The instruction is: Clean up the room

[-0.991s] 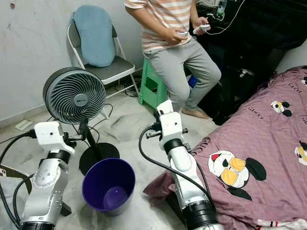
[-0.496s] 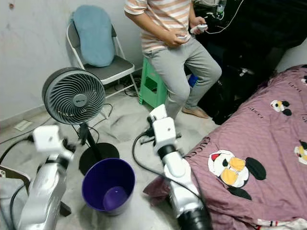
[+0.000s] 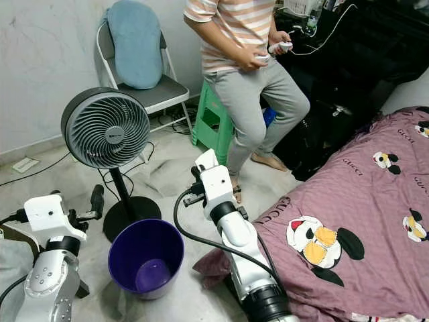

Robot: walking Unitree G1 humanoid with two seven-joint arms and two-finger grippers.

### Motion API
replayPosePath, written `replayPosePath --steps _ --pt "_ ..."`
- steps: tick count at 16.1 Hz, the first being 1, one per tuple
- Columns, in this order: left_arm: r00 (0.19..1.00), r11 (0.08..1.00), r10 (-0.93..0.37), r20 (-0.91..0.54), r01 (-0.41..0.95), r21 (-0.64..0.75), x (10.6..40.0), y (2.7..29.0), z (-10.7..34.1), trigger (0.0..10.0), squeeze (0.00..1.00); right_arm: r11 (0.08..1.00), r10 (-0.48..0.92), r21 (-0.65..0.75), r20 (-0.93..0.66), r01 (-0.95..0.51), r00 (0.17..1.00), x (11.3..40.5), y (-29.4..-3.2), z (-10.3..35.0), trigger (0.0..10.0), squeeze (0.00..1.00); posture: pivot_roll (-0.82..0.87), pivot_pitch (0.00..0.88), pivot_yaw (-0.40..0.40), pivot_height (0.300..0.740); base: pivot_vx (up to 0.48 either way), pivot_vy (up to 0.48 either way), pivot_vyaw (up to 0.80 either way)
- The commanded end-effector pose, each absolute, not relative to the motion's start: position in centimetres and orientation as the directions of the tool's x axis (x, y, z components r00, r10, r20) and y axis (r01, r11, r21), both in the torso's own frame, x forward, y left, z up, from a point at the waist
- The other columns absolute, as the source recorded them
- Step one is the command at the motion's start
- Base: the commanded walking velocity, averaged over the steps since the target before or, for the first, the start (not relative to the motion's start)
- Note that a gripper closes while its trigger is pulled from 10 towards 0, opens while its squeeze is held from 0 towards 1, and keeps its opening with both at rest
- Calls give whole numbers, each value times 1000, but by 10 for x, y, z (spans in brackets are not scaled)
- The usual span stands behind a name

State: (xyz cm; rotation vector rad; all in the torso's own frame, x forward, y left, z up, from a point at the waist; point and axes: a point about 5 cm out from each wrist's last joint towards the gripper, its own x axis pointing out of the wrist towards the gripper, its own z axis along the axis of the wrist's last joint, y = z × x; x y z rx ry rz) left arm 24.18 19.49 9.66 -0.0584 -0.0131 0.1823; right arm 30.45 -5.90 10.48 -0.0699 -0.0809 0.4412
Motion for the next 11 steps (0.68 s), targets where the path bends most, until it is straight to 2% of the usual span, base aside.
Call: replayPosePath --steps 1,5,7,11 --pt "986 985 166 11 -165 -56 244 193 99 10000 0 906 420 -90 77 -413 904 307 -62 108 10000 0 76 33 -64 740 0 0 494" --pt "991 990 135 16 -135 -30 256 186 102 10000 0 926 373 -95 78 -365 925 306 -77 107 10000 0 21 65 -37 740 0 0 800" --pt "992 991 128 20 -127 -43 257 186 103 10000 0 925 375 -96 82 -367 923 305 -76 108 10000 0 12 75 -34 740 0 0 734" --pt "994 993 99 49 -96 -66 256 185 105 10000 0 923 379 -99 79 -371 922 304 -77 108 10000 0 13 64 -50 740 0 0 0"
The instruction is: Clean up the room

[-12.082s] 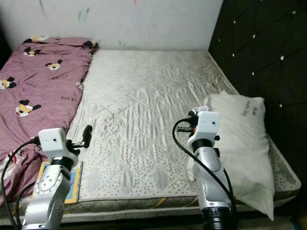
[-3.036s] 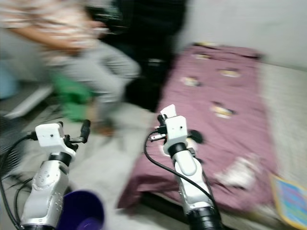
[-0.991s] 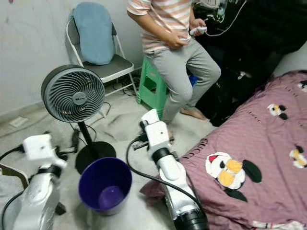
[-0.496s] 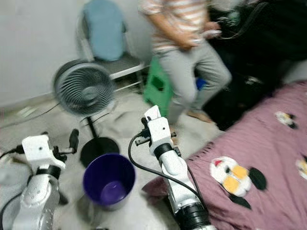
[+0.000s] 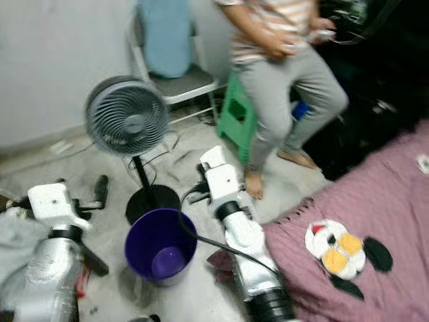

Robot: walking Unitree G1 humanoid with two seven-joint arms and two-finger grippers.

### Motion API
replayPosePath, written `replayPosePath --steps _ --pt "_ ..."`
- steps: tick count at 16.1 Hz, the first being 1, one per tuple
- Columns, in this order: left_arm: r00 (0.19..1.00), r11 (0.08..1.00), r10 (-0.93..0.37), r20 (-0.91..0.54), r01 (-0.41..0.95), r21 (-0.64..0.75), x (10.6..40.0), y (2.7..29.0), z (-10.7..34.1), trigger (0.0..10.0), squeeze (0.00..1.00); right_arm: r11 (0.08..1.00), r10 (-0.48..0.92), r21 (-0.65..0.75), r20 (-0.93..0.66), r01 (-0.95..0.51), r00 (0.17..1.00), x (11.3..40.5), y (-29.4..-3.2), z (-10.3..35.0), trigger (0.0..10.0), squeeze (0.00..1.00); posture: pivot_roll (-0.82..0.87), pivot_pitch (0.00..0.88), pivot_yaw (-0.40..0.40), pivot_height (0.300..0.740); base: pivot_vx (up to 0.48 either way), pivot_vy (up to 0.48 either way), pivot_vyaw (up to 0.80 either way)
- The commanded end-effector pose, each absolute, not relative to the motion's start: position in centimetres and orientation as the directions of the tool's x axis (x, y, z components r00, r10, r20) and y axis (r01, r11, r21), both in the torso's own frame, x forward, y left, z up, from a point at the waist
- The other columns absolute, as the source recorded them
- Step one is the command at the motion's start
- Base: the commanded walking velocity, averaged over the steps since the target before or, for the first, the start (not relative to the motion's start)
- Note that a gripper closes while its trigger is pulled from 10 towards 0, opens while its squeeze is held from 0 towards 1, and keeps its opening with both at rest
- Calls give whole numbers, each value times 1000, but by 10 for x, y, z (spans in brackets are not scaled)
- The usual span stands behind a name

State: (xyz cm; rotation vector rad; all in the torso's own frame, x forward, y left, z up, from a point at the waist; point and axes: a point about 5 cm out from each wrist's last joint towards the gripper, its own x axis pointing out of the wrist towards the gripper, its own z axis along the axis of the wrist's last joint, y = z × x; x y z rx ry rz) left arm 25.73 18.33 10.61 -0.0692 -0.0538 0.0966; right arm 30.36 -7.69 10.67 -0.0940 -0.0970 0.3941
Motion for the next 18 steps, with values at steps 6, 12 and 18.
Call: replayPosePath --steps 6,12,18 --pt "998 995 52 42 -48 -93 266 171 102 10000 0 937 343 -110 96 -332 935 306 -88 113 10000 0 -26 47 -22 740 0 0 0" --pt "999 994 -9 35 12 -112 277 155 99 10000 0 952 295 -114 104 -283 950 304 -100 113 10000 0 -74 34 20 740 0 0 0" --pt "999 994 -18 41 22 -111 280 154 100 10000 0 948 304 -131 101 -290 947 303 -97 112 10000 0 -59 41 18 740 0 0 267"
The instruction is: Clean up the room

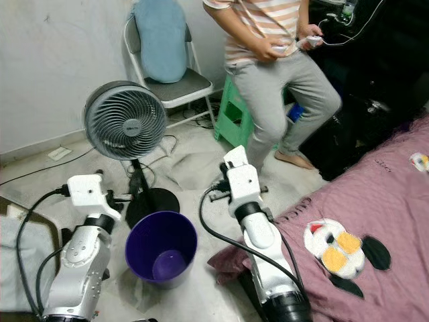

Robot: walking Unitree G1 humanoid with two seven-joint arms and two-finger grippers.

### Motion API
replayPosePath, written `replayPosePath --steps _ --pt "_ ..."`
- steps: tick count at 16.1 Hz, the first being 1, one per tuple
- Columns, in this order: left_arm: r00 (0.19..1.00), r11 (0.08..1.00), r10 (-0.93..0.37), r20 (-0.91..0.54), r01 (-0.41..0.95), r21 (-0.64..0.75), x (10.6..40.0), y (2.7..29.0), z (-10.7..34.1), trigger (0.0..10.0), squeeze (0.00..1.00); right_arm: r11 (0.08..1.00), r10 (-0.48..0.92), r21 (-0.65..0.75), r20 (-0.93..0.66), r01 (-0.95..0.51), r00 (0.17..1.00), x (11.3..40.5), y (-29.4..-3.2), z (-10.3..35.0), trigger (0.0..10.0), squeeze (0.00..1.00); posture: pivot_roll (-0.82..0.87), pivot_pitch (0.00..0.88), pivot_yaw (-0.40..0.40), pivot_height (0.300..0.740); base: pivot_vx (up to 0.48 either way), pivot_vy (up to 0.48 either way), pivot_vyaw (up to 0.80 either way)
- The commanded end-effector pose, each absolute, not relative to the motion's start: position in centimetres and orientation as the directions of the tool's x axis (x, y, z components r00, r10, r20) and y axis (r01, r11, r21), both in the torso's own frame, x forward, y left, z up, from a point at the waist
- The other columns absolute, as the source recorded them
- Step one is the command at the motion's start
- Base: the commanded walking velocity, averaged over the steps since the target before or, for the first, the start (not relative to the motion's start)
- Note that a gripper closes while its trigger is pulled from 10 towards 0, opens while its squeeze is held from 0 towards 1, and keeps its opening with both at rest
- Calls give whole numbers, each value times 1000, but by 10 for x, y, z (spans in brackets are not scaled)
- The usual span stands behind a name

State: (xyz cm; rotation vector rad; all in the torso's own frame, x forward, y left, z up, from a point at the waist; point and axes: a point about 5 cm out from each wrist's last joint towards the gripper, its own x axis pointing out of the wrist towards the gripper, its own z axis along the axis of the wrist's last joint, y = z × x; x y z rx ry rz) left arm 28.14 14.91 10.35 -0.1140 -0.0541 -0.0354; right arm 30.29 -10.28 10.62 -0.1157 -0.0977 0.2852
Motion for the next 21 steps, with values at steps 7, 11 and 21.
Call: replayPosePath --steps 7,11,21 --pt "998 993 -31 60 37 -111 274 155 101 10000 0 944 317 -120 87 -306 944 303 -91 109 10000 0 -39 50 8 740 0 0 800" --pt "993 987 -80 83 90 -131 273 152 103 10000 0 945 316 -117 81 -305 945 302 -91 107 10000 0 -39 56 7 740 0 0 400" --pt "985 975 -135 106 151 -164 268 144 105 10000 0 943 321 -117 69 -312 945 302 -89 104 10000 0 -35 62 -5 740 0 0 319"
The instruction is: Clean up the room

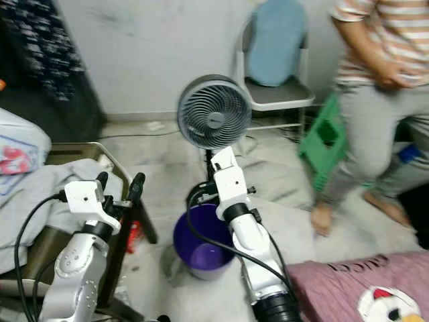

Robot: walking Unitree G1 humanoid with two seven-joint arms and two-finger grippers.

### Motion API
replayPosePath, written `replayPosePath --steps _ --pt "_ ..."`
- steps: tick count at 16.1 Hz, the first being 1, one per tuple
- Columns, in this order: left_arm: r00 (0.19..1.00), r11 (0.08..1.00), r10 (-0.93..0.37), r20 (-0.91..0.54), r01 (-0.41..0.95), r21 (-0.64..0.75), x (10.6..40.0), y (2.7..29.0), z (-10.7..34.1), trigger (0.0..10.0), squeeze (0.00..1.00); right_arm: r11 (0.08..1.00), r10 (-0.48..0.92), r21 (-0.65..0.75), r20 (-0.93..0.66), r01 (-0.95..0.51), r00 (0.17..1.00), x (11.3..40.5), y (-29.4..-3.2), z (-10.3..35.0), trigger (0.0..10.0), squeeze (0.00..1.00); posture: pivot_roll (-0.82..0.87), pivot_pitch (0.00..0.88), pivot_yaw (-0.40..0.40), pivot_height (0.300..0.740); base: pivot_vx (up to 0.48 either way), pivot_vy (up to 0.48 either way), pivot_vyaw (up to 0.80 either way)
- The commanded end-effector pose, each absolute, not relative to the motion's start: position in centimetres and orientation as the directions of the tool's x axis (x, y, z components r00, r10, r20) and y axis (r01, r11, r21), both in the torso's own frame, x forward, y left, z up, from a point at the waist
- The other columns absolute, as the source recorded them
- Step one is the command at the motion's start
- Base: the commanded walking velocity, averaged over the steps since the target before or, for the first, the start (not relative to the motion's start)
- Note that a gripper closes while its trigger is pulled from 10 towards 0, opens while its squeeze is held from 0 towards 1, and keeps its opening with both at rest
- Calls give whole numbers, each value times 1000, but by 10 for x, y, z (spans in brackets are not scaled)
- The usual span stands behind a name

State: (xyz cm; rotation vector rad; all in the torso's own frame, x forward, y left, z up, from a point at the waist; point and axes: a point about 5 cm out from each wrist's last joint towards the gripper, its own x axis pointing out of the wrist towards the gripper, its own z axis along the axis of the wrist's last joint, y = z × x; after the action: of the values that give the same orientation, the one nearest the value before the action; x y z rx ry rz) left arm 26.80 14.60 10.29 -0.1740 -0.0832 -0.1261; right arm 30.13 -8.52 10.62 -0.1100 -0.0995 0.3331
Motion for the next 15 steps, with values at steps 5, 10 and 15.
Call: replayPosePath --steps 5,10,15 --pt "941 932 -295 167 322 -166 261 128 113 10000 0 947 313 -103 66 -306 947 302 -91 104 10000 0 -35 62 -5 740 0 0 0" --pt "882 887 -422 208 450 -106 257 121 121 10000 0 945 320 -91 52 -315 946 301 -88 101 10000 0 -26 64 -24 740 0 0 0" --pt "882 894 -417 218 442 -76 258 124 122 10000 0 939 332 -113 55 -325 942 302 -87 102 10000 0 -26 62 -25 740 0 0 110"
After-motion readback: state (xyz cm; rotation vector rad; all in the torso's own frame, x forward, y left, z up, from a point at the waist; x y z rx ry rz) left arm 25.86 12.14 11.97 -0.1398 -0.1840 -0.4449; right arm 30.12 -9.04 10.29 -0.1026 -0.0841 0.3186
